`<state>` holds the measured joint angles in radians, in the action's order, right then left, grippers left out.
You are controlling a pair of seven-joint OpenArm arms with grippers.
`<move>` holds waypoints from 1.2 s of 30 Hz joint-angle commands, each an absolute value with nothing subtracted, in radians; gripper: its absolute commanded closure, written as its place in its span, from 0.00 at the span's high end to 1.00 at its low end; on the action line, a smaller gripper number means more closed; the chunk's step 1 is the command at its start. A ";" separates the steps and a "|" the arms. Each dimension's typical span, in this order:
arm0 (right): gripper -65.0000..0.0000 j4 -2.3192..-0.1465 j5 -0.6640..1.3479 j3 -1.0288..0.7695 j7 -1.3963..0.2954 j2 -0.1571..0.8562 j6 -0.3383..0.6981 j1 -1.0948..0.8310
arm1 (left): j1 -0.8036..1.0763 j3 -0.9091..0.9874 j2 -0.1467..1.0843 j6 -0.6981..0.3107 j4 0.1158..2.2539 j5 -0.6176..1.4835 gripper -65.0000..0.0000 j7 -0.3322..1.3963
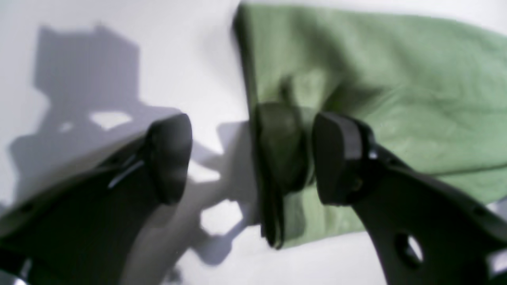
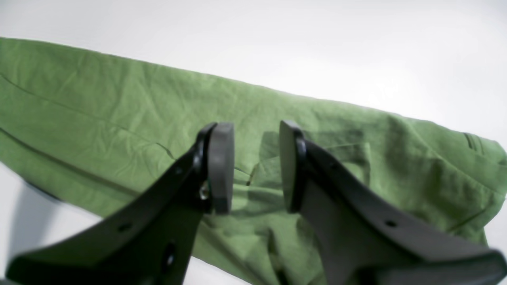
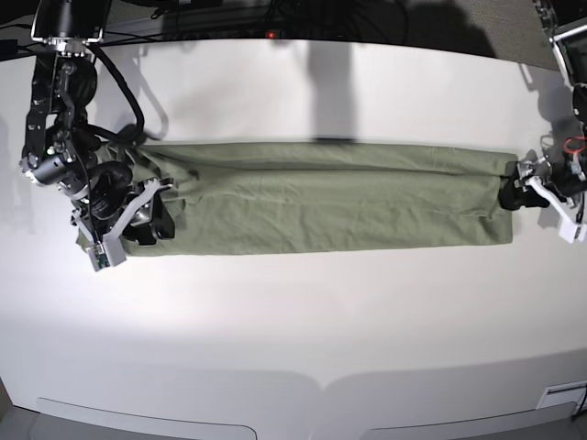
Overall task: Fold the T-shirt properly
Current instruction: 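Regrasp both ends of the folded strip with both grippers, then lift both strip ends and fold them toward the strip's middle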
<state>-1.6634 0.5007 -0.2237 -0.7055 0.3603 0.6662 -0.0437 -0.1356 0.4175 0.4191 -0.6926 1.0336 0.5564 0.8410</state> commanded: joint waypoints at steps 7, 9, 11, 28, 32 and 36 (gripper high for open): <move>0.31 -1.682 0.510 -0.229 -0.681 0.374 0.670 -0.028 | -0.152 0.420 0.424 -0.698 0.868 0.752 0.70 0.995; 0.31 -1.682 0.510 -0.229 -0.680 0.374 0.671 -0.028 | -0.149 0.420 0.416 -0.698 0.864 0.806 0.70 1.062; 0.31 -1.682 0.510 -0.229 -0.679 0.374 0.670 -0.028 | -0.146 0.420 0.408 -0.698 0.863 0.822 0.70 1.082; 0.31 -1.682 0.509 -0.229 -0.664 0.374 0.671 -0.001 | -0.087 0.420 0.372 -0.698 0.864 0.820 0.70 1.014; 0.31 -1.682 0.509 -0.229 -0.663 0.374 0.670 0.006 | -0.064 0.420 0.375 -0.698 0.864 0.820 0.68 1.003; 0.31 -1.682 0.510 -0.229 -0.663 0.374 0.670 0.005 | -0.070 0.420 0.375 -0.698 0.864 0.821 0.39 0.982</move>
<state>-1.6634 0.4988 -0.2237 -0.6895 0.3603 0.6666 -0.0113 -0.0830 0.4255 0.3676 -0.7361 0.8726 0.9112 0.8997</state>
